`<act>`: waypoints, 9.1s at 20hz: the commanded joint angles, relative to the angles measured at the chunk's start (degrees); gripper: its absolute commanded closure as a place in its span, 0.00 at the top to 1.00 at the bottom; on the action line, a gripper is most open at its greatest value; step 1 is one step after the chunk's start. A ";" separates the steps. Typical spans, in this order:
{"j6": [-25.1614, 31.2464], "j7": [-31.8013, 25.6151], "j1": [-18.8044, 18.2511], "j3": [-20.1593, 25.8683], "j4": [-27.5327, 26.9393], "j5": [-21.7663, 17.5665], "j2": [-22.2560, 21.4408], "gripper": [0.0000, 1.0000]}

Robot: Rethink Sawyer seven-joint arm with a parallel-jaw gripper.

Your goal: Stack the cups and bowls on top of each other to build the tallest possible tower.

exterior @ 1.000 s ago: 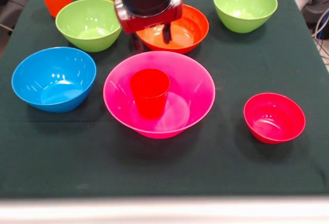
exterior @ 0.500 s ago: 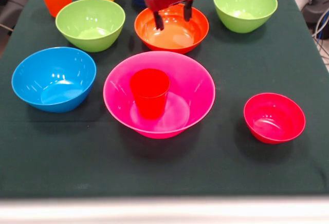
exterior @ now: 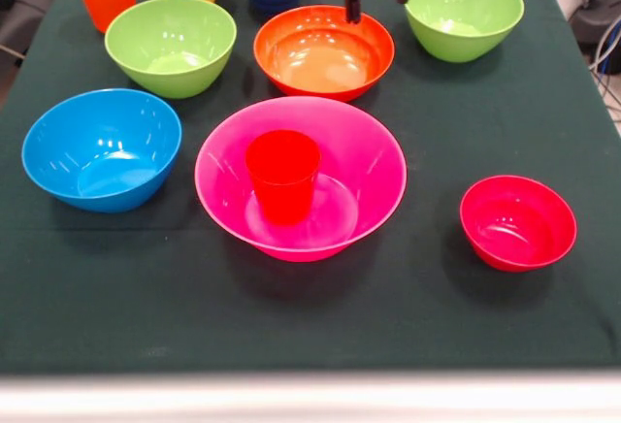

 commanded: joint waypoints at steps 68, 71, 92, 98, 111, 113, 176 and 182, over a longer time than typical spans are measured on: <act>-32.84 15.85 -4.55 -3.79 36.47 3.08 -16.89 1.00; -33.68 14.87 -6.33 -3.52 41.68 3.83 -21.52 1.00; -52.28 16.77 -11.71 -8.18 51.85 -3.22 -16.23 1.00; -57.52 17.86 -10.61 -11.44 52.02 -4.71 -11.88 1.00; -59.21 17.87 -8.82 -12.91 51.29 -3.22 -10.20 1.00; -60.36 17.82 -8.90 -13.10 51.23 -3.57 -9.33 1.00; -73.76 17.17 -8.99 -15.72 45.40 -8.97 7.68 0.00; -73.73 17.41 -9.25 -15.34 45.30 -8.67 7.60 0.00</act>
